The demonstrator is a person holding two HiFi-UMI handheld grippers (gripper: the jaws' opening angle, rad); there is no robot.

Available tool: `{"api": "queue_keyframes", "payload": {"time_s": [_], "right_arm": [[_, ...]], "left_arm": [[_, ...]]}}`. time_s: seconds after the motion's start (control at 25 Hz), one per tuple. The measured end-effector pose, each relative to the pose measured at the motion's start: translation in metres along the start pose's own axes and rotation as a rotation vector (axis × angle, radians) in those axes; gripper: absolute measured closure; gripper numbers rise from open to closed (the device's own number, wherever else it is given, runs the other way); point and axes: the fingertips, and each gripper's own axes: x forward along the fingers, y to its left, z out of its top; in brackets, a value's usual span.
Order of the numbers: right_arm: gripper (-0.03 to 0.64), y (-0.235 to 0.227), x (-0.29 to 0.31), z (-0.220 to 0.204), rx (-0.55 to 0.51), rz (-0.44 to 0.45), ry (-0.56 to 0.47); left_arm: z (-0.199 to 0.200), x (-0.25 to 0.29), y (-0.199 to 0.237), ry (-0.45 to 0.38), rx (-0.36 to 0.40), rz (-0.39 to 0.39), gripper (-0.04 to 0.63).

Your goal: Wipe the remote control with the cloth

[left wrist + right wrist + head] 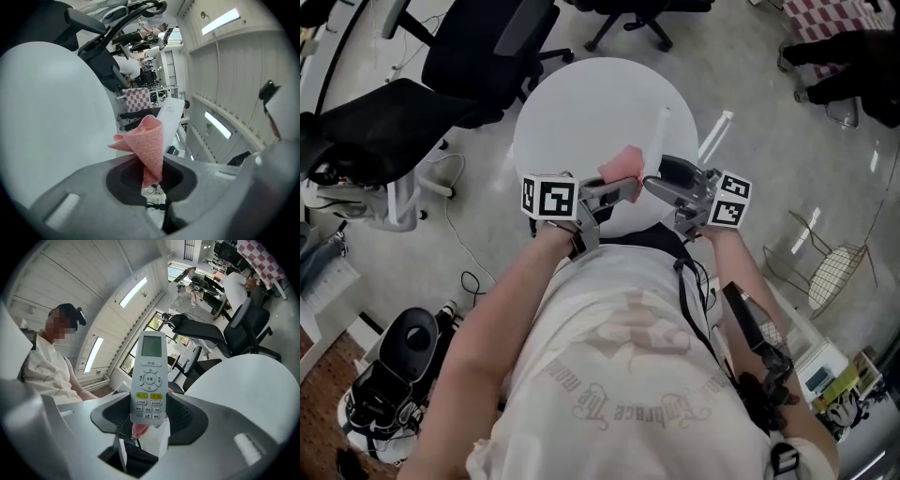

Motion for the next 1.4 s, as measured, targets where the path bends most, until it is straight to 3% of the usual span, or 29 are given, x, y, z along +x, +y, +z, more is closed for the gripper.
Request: {"api": "queue_keyframes", "payload": {"time_s": [0.2, 0.64, 0.92, 1.12, 1.28, 1.4], "right_arm": [[0.371, 0.009, 0.004, -0.003, -0.052, 0.01, 0.057], [0.373, 0.01, 0.008, -0.029, -0.095, -0.009, 0.177], [0.373, 0.009, 0.011, -0.043, -0.117, -0.004, 0.252], [0.373, 0.002, 0.012, -0.05, -0.13, -0.018, 0.279], [0.373, 0.001, 0.012, -0.056, -0.152, -0.029, 0.323], [0.373, 0.0, 0.011, -0.062, -0.164, -0.037, 0.357]], "left_arm": [[-0.001, -0.007, -0.011, -0.014, -0.011, -0.055, 0.557], [0.014, -0.017, -0.014, -0.066, -0.041, -0.075, 0.557], [0.031, -0.02, -0.013, -0.097, -0.113, -0.082, 0.557], [0.049, -0.022, -0.017, -0.084, -0.038, -0.095, 0.557], [0.061, -0.027, -0.025, -0.116, -0.093, -0.12, 0.557], [0.068, -0.032, -0.025, -0.124, -0.084, -0.118, 0.557]]}}
